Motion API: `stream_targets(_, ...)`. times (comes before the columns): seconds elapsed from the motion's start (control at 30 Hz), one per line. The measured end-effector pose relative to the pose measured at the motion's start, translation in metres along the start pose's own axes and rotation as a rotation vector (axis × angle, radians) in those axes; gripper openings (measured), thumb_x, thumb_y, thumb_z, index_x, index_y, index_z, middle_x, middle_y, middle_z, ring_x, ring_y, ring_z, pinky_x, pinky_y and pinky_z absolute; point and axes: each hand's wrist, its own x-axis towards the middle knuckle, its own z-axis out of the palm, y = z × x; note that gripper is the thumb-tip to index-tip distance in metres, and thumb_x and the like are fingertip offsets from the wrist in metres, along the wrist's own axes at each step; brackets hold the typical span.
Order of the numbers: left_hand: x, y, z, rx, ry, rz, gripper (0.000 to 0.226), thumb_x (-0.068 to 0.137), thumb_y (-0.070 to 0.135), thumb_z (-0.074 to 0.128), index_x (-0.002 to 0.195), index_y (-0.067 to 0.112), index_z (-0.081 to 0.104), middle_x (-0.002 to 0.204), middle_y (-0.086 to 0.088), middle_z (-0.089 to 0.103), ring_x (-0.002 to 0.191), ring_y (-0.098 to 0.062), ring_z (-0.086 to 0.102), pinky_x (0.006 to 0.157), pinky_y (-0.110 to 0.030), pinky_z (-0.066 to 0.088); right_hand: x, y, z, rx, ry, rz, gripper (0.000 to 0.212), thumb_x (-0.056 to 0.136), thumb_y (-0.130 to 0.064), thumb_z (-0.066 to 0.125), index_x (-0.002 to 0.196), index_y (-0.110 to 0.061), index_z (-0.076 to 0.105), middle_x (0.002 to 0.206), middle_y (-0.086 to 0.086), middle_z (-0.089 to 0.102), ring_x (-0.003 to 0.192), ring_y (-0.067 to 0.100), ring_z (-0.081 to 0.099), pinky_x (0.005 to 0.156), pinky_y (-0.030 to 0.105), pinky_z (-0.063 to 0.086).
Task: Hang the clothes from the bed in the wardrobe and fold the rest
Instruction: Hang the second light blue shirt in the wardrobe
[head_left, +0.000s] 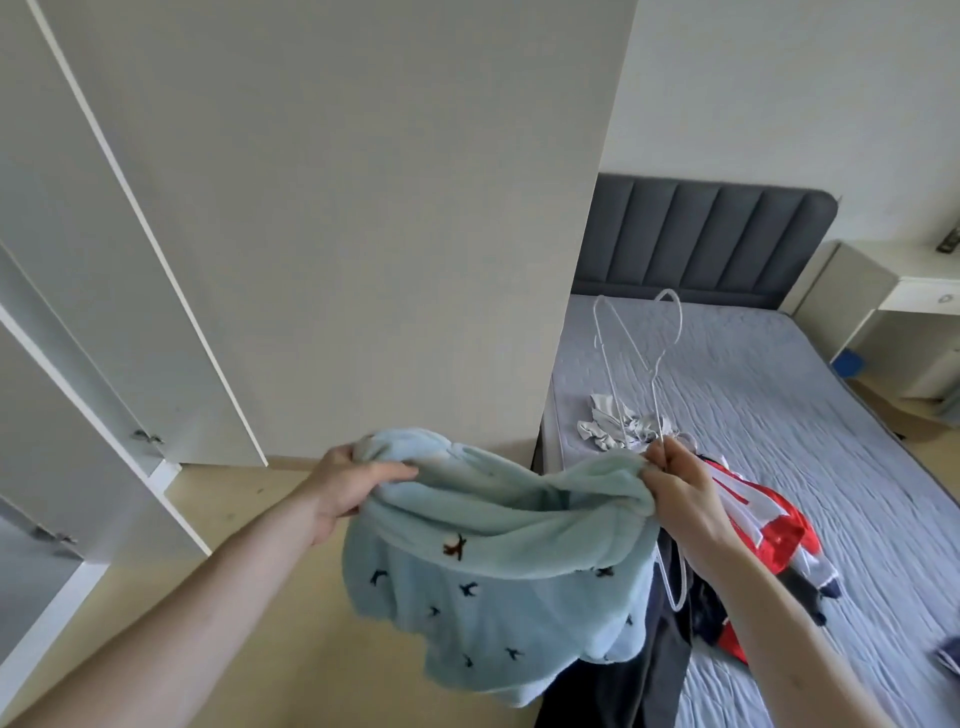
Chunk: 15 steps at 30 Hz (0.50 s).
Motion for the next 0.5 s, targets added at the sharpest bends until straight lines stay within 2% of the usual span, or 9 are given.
stream_targets(0.07, -0.005, 0.007, -0.004, 0.127, 0.043, 0.101, 0.057, 0.054, 0.043, 0.089, 0.107, 0.029, 0.073, 0.098, 0.015, 0.079, 0.098, -0.012, 0.073, 0.087, -0.035, 0.059, -0.001, 0.002, 0.007, -0.034, -0.028, 0.005, 0.038, 0.081, 0.022, 0.037, 0.076, -0.016, 0.034, 0.068, 0.001, 0.033, 0.065, 0.014, 0.029, 0.056, 0.029, 0.025)
stream_targets(0.1, -0.007, 0.011, -0.007, 0.184, 0.009, 0.124, 0.051, 0.059, 0.040, 0.087, 0.106, 0.030, 0.072, 0.097, 0.014, 0.078, 0.095, -0.011, 0.073, 0.084, -0.037, 0.060, -0.001, 0.003, 0.009, -0.054, -0.041, -0.002, 0.040, 0.080, 0.022, 0.037, 0.074, -0.016, 0.033, 0.067, -0.001, 0.033, 0.064, 0.014, 0.029, 0.055, 0.028, 0.024)
stream_targets(0.17, -0.011, 0.014, -0.013, 0.232, -0.073, 0.167, 0.031, 0.067, 0.028, 0.080, 0.096, 0.024, 0.068, 0.086, 0.006, 0.074, 0.078, -0.016, 0.072, 0.066, -0.035, 0.060, 0.001, 0.004, 0.013, -0.116, -0.063, -0.031, 0.041, 0.081, 0.022, 0.040, 0.072, -0.017, 0.031, 0.065, -0.003, 0.032, 0.064, 0.013, 0.028, 0.054, 0.026, 0.025)
stream_targets(0.2, -0.013, 0.018, -0.015, 0.272, -0.058, 0.221, 0.018, 0.070, 0.024, 0.074, 0.084, 0.020, 0.063, 0.074, 0.005, 0.066, 0.066, -0.017, 0.065, 0.057, -0.031, 0.055, 0.001, 0.005, 0.013, -0.149, -0.077, -0.039, 0.041, 0.083, 0.020, 0.042, 0.071, -0.018, 0.031, 0.064, -0.004, 0.033, 0.064, 0.013, 0.029, 0.055, 0.025, 0.025)
stream_targets(0.27, -0.011, 0.025, -0.020, 0.439, 0.118, 0.377, 0.017, 0.075, 0.020, 0.062, 0.068, 0.016, 0.046, 0.058, 0.010, 0.044, 0.056, -0.018, 0.042, 0.047, -0.029, 0.039, 0.000, 0.007, 0.013, -0.204, -0.113, -0.042, 0.041, 0.085, 0.016, 0.046, 0.069, -0.019, 0.031, 0.063, -0.006, 0.033, 0.063, 0.012, 0.029, 0.055, 0.025, 0.025)
stream_targets(0.33, -0.007, 0.030, -0.022, 0.505, 0.281, 0.458, 0.024, 0.082, 0.016, 0.058, 0.067, 0.016, 0.040, 0.058, 0.006, 0.039, 0.057, -0.020, 0.037, 0.046, -0.029, 0.035, -0.002, 0.009, 0.013, -0.269, -0.140, -0.069, 0.040, 0.081, 0.012, 0.049, 0.067, -0.022, 0.032, 0.062, -0.008, 0.033, 0.061, 0.011, 0.027, 0.055, 0.025, 0.024)
stream_targets(0.4, -0.003, 0.036, -0.020, 0.409, 0.303, 0.409, 0.016, 0.087, 0.015, 0.060, 0.075, 0.013, 0.050, 0.067, -0.001, 0.049, 0.060, -0.022, 0.047, 0.048, -0.034, 0.048, -0.008, 0.007, 0.013, -0.342, -0.152, -0.113, 0.029, 0.072, -0.003, 0.052, 0.063, -0.025, 0.035, 0.059, -0.014, 0.034, 0.057, 0.007, 0.027, 0.051, 0.019, 0.026)
stream_targets(0.47, 0.000, 0.043, -0.017, 0.193, 0.189, 0.275, 0.006, 0.091, 0.017, 0.061, 0.087, 0.013, 0.063, 0.080, -0.005, 0.059, 0.070, -0.021, 0.059, 0.057, -0.038, 0.059, -0.013, 0.008, 0.012, -0.421, -0.172, -0.132, 0.020, 0.068, -0.010, 0.053, 0.063, -0.027, 0.043, 0.057, -0.018, 0.043, 0.052, 0.004, 0.033, 0.050, 0.014, 0.034)
stream_targets(0.5, 0.001, 0.046, -0.014, 0.058, 0.128, 0.199, 0.007, 0.093, 0.018, 0.061, 0.091, 0.014, 0.067, 0.085, -0.007, 0.062, 0.073, -0.021, 0.063, 0.058, -0.035, 0.059, -0.015, 0.010, 0.011, -0.451, -0.185, -0.135, 0.021, 0.072, -0.009, 0.056, 0.066, -0.028, 0.050, 0.058, -0.021, 0.050, 0.051, 0.002, 0.039, 0.052, 0.011, 0.037)
